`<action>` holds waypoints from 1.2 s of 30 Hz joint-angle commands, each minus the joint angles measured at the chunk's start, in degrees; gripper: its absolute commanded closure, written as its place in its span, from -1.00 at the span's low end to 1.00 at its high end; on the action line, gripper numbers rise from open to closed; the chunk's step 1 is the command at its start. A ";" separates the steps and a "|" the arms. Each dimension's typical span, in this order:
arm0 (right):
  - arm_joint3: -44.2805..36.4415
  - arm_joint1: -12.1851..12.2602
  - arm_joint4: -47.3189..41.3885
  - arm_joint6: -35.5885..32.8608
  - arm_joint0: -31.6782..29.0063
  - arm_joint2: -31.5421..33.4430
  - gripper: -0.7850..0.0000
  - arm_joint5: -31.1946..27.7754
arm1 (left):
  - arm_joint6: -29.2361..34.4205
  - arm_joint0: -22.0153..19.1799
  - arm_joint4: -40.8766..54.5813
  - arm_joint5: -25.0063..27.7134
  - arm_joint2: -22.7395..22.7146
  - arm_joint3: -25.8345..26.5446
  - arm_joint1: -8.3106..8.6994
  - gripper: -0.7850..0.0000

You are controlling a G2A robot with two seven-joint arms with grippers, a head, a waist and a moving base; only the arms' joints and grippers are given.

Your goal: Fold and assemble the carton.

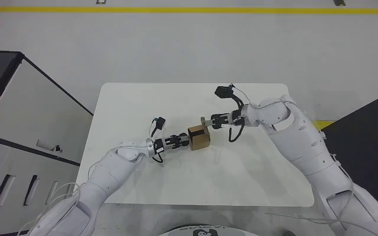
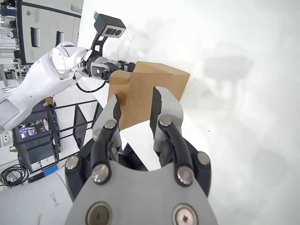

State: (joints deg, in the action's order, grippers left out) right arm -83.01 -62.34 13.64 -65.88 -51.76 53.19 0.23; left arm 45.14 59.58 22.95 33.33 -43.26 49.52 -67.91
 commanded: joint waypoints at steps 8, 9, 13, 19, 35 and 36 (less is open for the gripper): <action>-1.70 -1.06 4.98 -2.49 3.63 -4.59 0.38 3.48 | 0.00 0.00 0.00 0.00 0.00 0.00 0.00 1.00; -1.88 -1.20 5.41 -2.88 4.06 -5.07 0.37 3.82 | 0.00 0.00 0.00 0.00 0.00 0.00 0.00 1.00; -2.48 -1.72 7.50 -4.67 5.75 -7.12 0.52 5.35 | 0.00 0.00 0.00 0.00 0.00 0.00 0.00 1.00; -2.95 -2.48 9.91 -6.82 7.87 -9.49 0.86 7.82 | 0.00 0.00 0.00 0.00 0.00 0.00 0.00 1.00; -0.55 -5.13 13.88 -12.68 13.81 -16.01 0.98 10.71 | 0.00 0.00 0.00 0.00 0.00 0.00 0.00 1.00; -0.29 -5.39 14.09 -12.99 14.30 -16.53 1.00 10.82 | 0.00 0.00 0.00 0.00 0.00 0.00 0.00 1.00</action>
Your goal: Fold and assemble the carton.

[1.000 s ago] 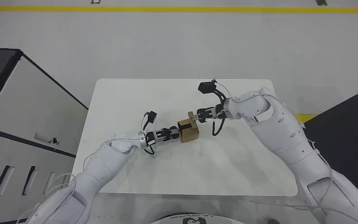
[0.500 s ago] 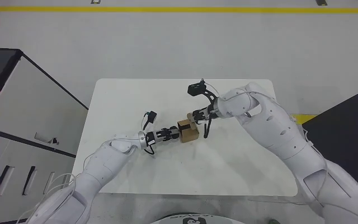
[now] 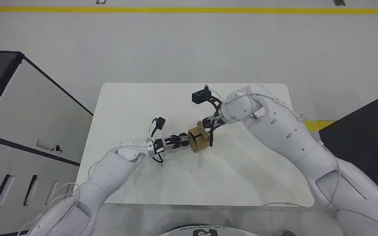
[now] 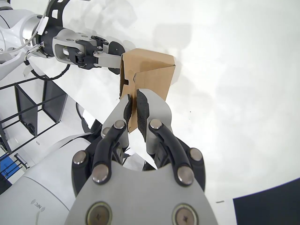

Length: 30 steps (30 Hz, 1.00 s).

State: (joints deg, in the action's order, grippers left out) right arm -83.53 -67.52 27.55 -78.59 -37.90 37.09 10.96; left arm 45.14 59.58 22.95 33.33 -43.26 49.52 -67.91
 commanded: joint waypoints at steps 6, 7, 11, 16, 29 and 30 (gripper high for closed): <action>2.24 -1.88 1.24 -1.86 3.16 -3.50 1.00 0.52 | 0.00 0.00 0.00 0.00 0.00 0.00 0.00 1.00; 2.69 -2.26 1.44 -2.14 3.69 -4.17 1.00 0.45 | 0.00 0.00 0.00 0.00 0.00 0.00 0.00 1.00; 4.19 -3.48 1.78 -2.74 5.15 -6.04 1.00 0.41 | 0.00 0.00 0.00 0.00 0.00 0.00 0.00 1.00; 5.77 -4.93 1.84 -3.03 6.54 -7.98 1.00 0.18 | 0.00 0.00 0.00 0.00 0.00 0.00 0.00 1.00; 11.10 -8.85 1.53 -3.36 8.95 -12.23 1.00 -0.70 | 0.00 0.00 0.00 0.00 0.00 0.00 0.00 1.00; 11.53 -9.12 1.47 -3.38 9.08 -12.45 1.00 -0.82 | 0.00 0.00 0.00 0.00 0.00 0.00 0.00 1.00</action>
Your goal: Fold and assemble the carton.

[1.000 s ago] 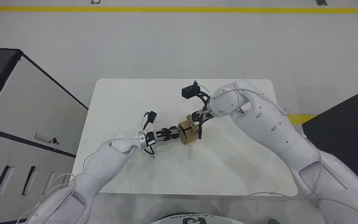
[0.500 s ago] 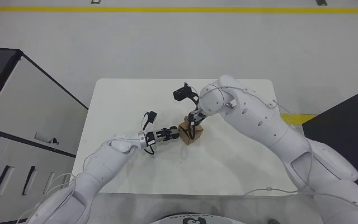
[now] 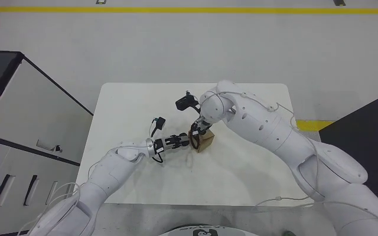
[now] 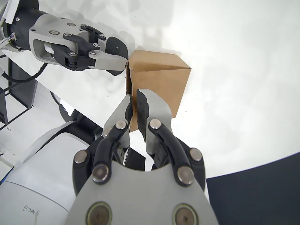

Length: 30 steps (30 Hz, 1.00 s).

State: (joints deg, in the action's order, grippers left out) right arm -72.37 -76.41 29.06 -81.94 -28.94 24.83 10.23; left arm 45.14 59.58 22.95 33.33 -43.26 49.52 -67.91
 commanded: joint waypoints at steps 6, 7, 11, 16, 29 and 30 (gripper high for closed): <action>2.75 -1.68 -0.36 -0.08 0.73 -1.15 1.00 -0.84 | 0.00 0.00 0.00 0.00 0.00 0.00 0.00 1.00; 3.12 -1.88 -0.42 -0.06 0.81 -1.23 1.00 -0.94 | 0.00 0.00 0.00 0.00 0.00 0.00 0.00 1.00; 4.43 -2.60 -0.47 0.03 1.04 -1.49 1.00 -1.44 | 0.00 0.00 0.00 0.00 0.00 0.00 0.00 1.00; 5.78 -3.37 -0.41 0.01 1.18 -1.75 1.00 -2.07 | 0.00 0.00 0.00 0.00 0.00 0.00 0.00 1.00; 7.02 -4.66 0.93 -0.37 1.73 -1.45 0.47 -2.22 | 0.00 0.00 0.00 0.00 0.00 0.00 0.00 1.00; 6.76 -4.65 1.43 -0.55 1.73 -1.44 0.47 -1.98 | 0.00 0.00 0.00 0.00 0.00 0.00 0.00 1.00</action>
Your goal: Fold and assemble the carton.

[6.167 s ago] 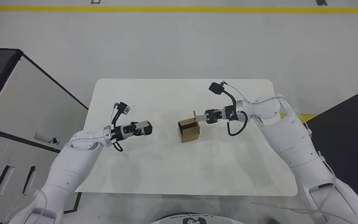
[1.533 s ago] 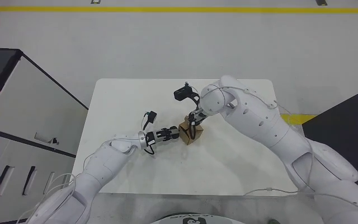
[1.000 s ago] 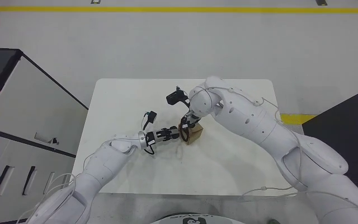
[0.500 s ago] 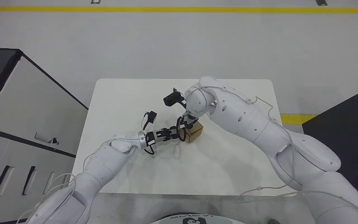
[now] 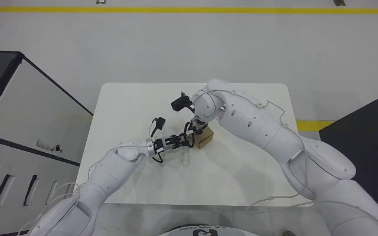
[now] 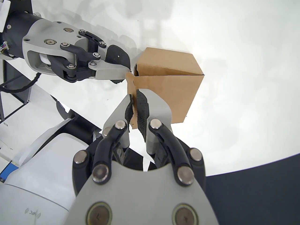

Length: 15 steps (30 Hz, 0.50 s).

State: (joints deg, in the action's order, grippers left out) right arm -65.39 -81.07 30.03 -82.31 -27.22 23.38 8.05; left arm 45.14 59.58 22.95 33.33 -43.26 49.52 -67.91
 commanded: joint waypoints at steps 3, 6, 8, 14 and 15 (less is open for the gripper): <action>-1.24 0.06 2.00 -1.09 0.03 -0.05 0.37 0.68 | 0.00 0.00 0.00 0.00 0.00 0.00 0.00 1.00; -2.11 0.08 3.87 -2.35 0.11 -0.30 0.27 1.17 | 0.00 0.00 0.00 0.00 0.00 0.00 0.00 1.00; -2.58 0.04 4.83 -3.18 0.09 -0.47 0.26 1.46 | 0.00 0.00 0.00 0.00 0.00 0.00 0.00 1.00; -3.36 -0.45 7.63 -5.38 -0.01 -1.51 0.27 2.06 | 0.00 0.00 0.00 0.00 0.00 0.00 0.00 1.00; -3.38 -0.56 7.91 -5.45 -0.03 -1.59 0.33 2.08 | 0.00 0.00 0.00 0.00 0.00 0.00 0.00 1.00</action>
State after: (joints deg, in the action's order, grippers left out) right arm -68.76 -81.54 37.71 -87.69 -27.23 21.86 10.12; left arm 45.14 59.58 22.95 33.33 -43.26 49.52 -67.91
